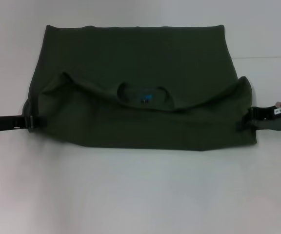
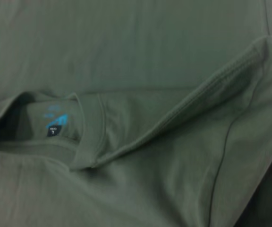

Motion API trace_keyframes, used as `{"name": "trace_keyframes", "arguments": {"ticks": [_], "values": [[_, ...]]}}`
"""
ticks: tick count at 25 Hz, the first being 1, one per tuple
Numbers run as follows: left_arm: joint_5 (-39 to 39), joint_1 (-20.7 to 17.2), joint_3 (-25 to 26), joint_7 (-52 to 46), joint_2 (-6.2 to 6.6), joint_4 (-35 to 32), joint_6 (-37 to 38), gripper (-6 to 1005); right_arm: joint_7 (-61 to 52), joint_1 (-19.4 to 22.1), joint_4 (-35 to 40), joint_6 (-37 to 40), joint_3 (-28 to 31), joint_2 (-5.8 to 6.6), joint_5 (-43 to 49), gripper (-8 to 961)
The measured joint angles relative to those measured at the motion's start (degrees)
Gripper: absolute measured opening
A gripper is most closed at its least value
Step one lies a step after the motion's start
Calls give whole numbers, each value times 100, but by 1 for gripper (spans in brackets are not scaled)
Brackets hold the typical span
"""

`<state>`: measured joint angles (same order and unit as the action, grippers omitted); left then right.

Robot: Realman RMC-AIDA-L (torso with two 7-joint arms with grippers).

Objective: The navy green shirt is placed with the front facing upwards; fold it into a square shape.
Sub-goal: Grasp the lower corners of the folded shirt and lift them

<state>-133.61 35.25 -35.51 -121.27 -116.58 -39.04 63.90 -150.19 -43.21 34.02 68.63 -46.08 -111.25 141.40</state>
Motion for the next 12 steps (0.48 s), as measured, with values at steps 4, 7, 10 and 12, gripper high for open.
{"name": "trace_keyframes", "arguments": {"ticks": [4, 7, 10, 12], "values": [[-113, -96, 7, -204, 32, -204, 365, 46, 145, 21, 0, 214, -110, 71, 1, 47], [-360, -134, 17, -386, 43, -340, 595, 46, 312, 50, 4, 495, -108, 118, 1, 47], [-624, -149, 52, -529, 46, -436, 891, 46, 426, 93, 7, 778, -172, 150, 9, 47], [-821, -170, 77, -635, 47, -530, 1244, 46, 491, 121, 8, 963, -232, 157, 47, 47]]}}
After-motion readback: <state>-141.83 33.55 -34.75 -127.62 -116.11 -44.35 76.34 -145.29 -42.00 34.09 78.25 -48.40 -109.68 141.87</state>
